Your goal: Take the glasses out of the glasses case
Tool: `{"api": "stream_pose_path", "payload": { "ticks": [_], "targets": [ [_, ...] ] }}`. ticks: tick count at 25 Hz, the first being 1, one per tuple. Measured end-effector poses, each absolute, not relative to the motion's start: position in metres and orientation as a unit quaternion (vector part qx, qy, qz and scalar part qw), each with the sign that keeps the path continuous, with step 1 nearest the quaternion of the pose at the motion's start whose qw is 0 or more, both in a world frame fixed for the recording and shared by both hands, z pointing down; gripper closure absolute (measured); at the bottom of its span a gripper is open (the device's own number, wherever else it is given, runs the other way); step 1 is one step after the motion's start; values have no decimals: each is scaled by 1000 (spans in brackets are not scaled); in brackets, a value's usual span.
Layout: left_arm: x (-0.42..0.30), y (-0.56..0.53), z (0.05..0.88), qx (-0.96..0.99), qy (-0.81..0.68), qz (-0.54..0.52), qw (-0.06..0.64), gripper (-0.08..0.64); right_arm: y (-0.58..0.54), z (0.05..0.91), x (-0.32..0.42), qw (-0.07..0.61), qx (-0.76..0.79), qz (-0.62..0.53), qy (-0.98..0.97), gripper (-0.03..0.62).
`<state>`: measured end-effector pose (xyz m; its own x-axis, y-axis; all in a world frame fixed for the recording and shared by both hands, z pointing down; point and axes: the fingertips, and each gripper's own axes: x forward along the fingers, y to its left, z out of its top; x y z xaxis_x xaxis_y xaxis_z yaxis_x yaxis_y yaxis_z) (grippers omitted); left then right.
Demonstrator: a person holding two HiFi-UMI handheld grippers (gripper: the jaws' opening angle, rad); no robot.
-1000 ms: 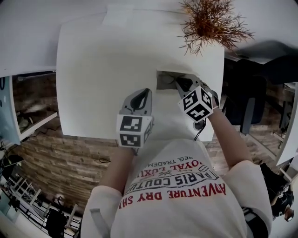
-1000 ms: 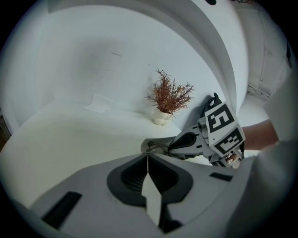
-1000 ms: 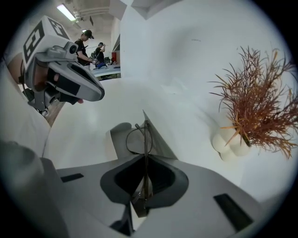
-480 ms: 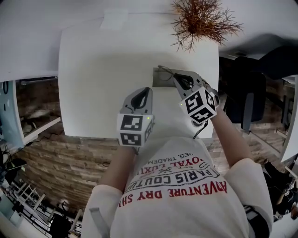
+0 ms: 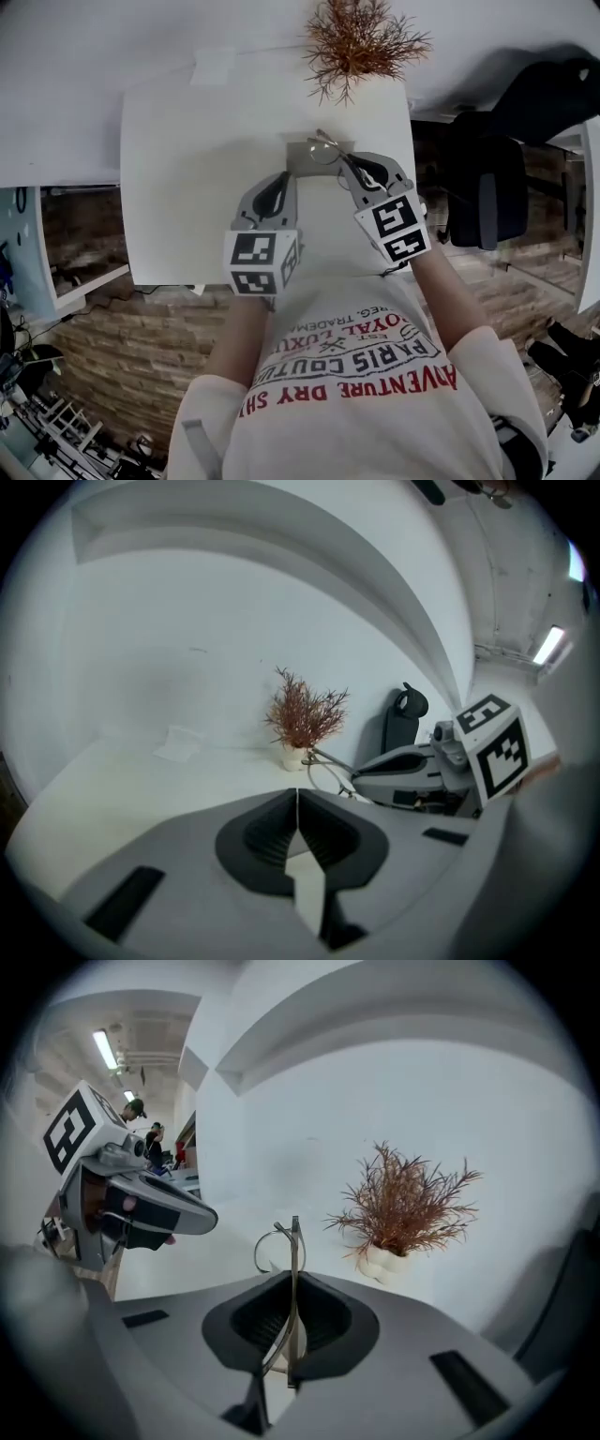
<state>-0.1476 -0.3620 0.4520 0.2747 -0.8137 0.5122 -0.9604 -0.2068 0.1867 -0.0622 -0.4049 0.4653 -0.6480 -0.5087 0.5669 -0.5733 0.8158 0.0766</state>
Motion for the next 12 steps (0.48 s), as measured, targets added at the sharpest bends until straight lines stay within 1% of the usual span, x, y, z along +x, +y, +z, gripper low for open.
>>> {"api": "stream_pose_path", "payload": {
  "ticks": [8,12],
  "targets": [
    [-112,-351,408,780,-585,116,187,551,-384,422,-25,201,366,93,-904,563],
    [-94,-340,393,787,-585,109,164,551,-373,407,-2,167,395,105,-897,563]
  ]
}}
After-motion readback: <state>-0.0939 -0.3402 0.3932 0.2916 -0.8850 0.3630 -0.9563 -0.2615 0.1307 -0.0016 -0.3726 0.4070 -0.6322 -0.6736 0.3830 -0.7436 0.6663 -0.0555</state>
